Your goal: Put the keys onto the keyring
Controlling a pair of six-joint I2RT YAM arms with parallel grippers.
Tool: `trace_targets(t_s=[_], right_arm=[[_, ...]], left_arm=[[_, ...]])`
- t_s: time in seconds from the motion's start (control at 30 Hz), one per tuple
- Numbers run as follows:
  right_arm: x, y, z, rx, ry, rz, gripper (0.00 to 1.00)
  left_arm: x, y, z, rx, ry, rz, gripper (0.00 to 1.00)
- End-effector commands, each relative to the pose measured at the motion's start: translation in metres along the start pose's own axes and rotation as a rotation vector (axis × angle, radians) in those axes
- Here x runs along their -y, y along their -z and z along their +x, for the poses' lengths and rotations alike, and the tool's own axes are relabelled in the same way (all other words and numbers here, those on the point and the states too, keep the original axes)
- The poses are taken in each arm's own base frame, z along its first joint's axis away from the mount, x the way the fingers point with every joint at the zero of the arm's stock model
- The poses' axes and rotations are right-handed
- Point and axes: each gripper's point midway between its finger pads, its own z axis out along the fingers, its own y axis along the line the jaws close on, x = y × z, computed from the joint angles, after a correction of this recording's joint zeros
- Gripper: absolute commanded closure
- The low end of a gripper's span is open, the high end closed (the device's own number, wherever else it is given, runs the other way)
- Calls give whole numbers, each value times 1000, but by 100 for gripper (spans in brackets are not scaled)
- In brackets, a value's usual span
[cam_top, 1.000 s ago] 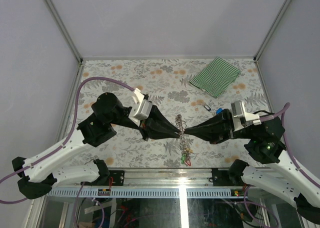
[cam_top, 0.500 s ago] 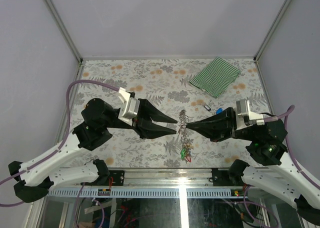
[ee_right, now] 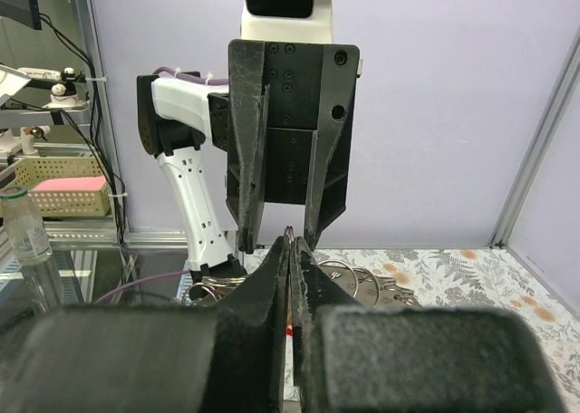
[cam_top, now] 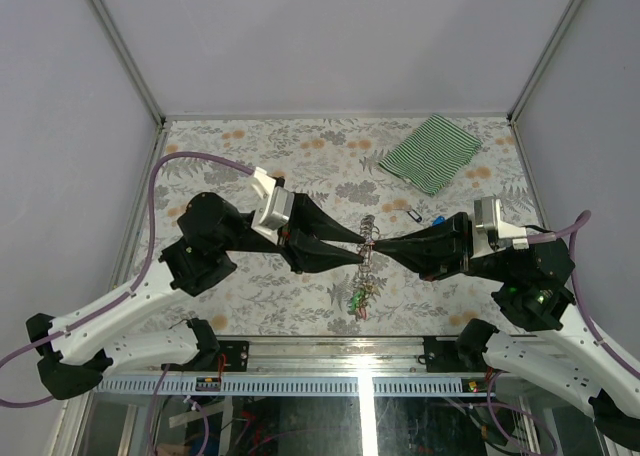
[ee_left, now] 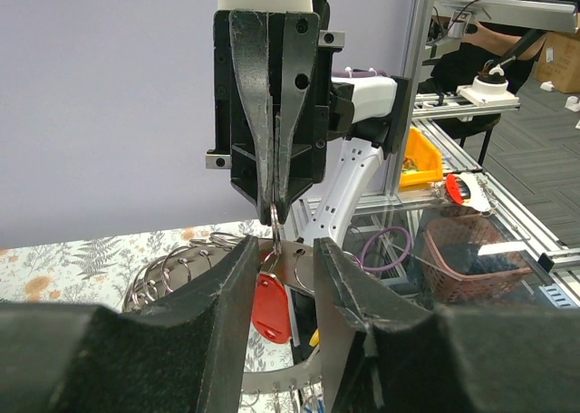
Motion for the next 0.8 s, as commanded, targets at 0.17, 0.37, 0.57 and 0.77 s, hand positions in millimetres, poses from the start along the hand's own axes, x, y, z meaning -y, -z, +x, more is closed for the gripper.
trace_targets(t_s=[0.17,0.37,0.57,0.77], right_arm=[[2,-2,-30,98,77,15,100],[2,-2,-30,97,76,16,100],[2,-2,-29,95,77,16,100],[3,-1,-25,72,81,19,100]], left_arm=[[-1,-6,-8,42,-17,6,72],[-4,-8,-4,32,-6,2,72],[-5,-8,-2,27,-7,1,85],[-5,-9,-5,25,-8,-2,100]])
